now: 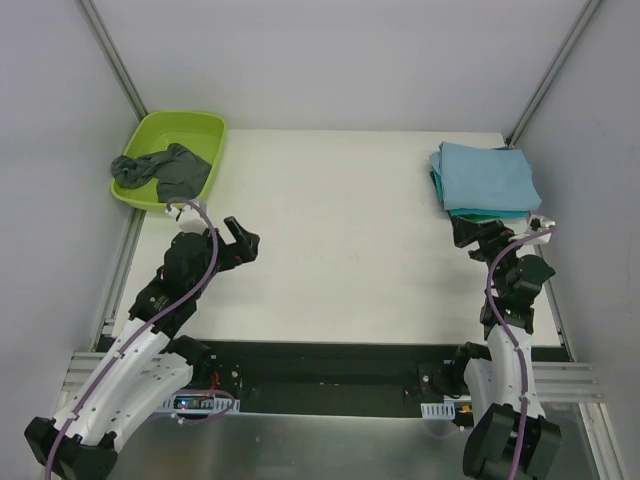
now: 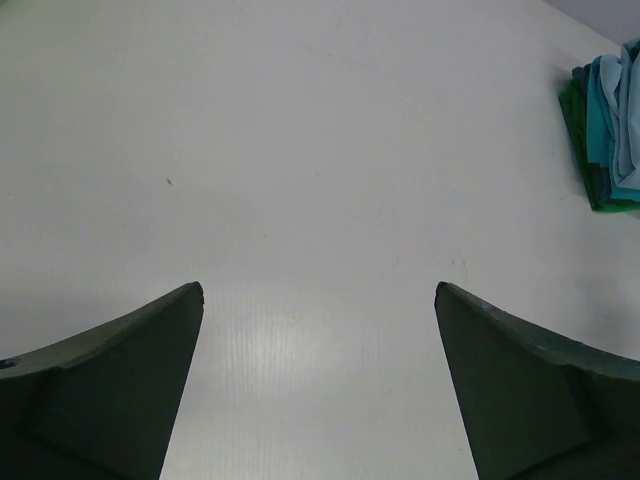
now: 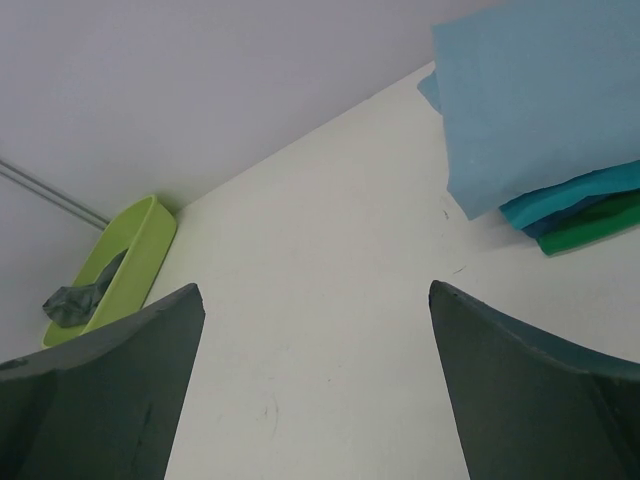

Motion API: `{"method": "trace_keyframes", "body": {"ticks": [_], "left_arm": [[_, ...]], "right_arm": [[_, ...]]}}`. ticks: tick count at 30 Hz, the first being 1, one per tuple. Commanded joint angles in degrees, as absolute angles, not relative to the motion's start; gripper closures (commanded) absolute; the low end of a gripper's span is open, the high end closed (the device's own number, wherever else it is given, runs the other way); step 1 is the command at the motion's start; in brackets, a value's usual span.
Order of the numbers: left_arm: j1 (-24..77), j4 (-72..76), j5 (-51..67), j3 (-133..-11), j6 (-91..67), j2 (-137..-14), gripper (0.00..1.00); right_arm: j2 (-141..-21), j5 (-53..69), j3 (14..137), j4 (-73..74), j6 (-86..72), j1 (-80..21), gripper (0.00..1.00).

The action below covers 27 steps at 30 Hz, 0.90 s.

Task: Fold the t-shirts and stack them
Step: Grab crumpled tshirt from bin with the left arm

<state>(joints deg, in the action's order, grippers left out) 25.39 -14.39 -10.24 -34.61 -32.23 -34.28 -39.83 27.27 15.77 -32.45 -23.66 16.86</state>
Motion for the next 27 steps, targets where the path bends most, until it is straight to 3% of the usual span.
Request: {"method": "trace_keyframes", "body": {"ticks": [1,5,12,16,21,27], "left_arm": [[24.70,-13.45,-15.37,-38.93,-34.36,-37.69,0.01],[21.02,-10.47,-14.07,-41.74,-34.46,-44.54,0.01],[5.38,-11.24,-7.73,-57.28,-34.98,-65.88,0.01],[-1.91,-15.29,-9.50,-68.96,-33.06,-78.63,0.01],[-4.56,-16.77,-24.94,-83.99,-25.50,-94.88,0.01],[-8.08,-20.65,-23.92,-105.88,-21.89,-116.42,0.01]], "right_arm": [[-39.81,26.37,16.35,-33.40,-22.07,16.35,0.04],[-41.30,25.31,17.49,-30.68,-19.78,16.35,0.04],[-50.26,26.62,25.74,-16.10,-16.70,16.35,0.04],[-52.21,26.55,27.95,-12.57,-15.47,16.26,0.04],[-51.59,25.05,27.68,-11.96,-14.59,16.26,0.04],[-51.50,23.73,27.60,-11.25,-13.36,15.91,0.04]]}}
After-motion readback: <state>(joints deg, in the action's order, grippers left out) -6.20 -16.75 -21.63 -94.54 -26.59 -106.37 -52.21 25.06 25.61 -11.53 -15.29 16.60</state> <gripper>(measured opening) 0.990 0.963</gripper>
